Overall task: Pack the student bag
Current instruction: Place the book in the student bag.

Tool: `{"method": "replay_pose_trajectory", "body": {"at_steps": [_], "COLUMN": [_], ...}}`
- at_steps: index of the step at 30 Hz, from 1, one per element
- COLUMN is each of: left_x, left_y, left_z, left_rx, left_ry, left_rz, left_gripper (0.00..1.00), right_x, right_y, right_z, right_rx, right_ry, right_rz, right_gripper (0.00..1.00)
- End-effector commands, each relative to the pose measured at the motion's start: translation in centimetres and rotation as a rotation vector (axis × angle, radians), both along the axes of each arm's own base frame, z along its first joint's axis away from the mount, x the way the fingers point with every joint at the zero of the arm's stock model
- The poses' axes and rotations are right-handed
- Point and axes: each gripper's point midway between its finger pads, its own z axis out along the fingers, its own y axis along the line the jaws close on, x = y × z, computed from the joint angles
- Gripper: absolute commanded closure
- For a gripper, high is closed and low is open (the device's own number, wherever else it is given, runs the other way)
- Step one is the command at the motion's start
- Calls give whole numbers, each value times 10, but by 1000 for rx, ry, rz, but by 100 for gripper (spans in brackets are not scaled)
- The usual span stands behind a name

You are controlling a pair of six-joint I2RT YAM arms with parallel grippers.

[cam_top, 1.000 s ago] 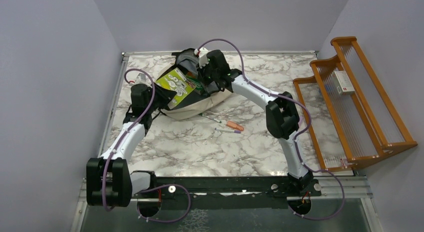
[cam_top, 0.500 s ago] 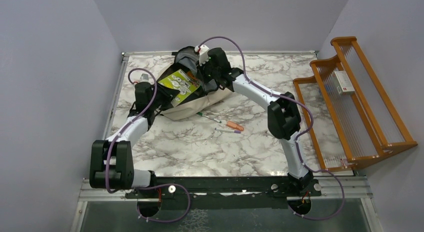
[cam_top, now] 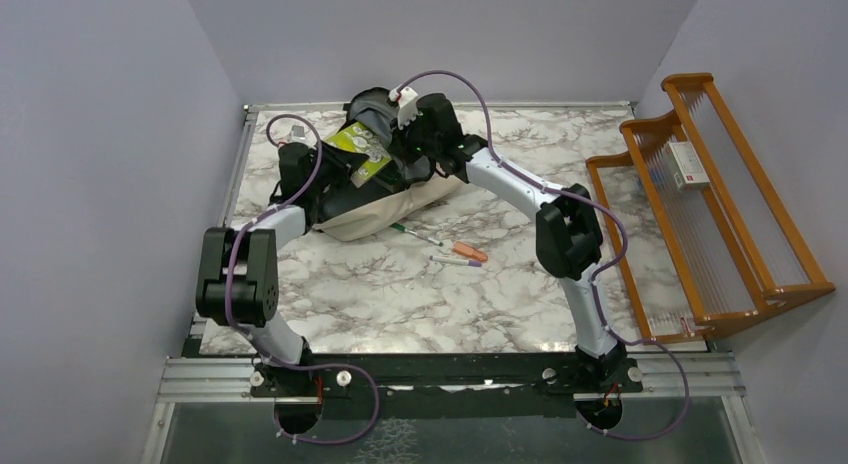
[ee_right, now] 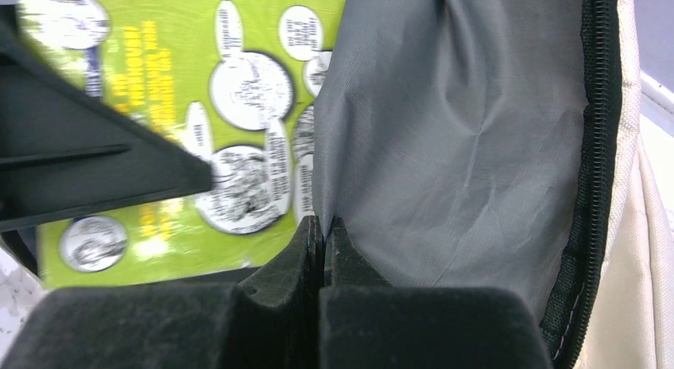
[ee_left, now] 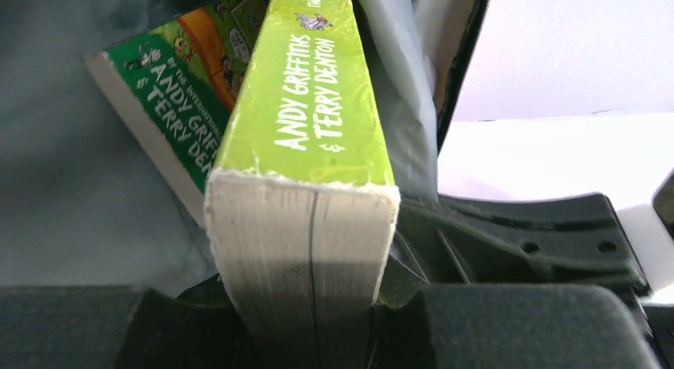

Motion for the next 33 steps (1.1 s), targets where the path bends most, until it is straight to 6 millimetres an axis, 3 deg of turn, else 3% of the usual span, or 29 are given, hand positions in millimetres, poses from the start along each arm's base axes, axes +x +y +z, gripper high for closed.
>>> {"method": "replay_pose_trajectory", "body": {"at_steps": [1, 7, 14, 19, 23, 26, 27, 28, 33], "left_x": [35, 66, 92, 107, 107, 106, 106, 106, 105], "left_y": [-14, -34, -82, -104, -101, -98, -98, -97, -90], "left_z": [50, 32, 18, -4, -16, -22, -21, -21, -13], "left_rx": [-54, -134, -251, -255, -226, -178, -169, -163, -122], "left_ry": [-227, -264, -311, -293, -273, -257, -259, -258, -259], "left_rz": [-70, -113, -203, -219, -192, -185, -183, -183, -188], "left_gripper": [100, 100, 100, 100, 75, 62, 49, 44, 36], "right_x": [-9, -8, -7, -6, -7, -6, -6, -6, -6], "right_y": [16, 14, 10, 7, 5, 4, 3, 3, 0], "right_z": [72, 64, 53, 47, 46, 44, 44, 43, 42], "right_rx": [152, 127, 100, 74, 63, 56, 55, 53, 43], "right_ry": [-94, -84, -82, -91, -96, -96, -96, -93, -102], "right_rz": [60, 57, 44, 37, 38, 37, 36, 36, 30], "right_gripper": [100, 100, 100, 99, 100, 99, 99, 100, 100]}}
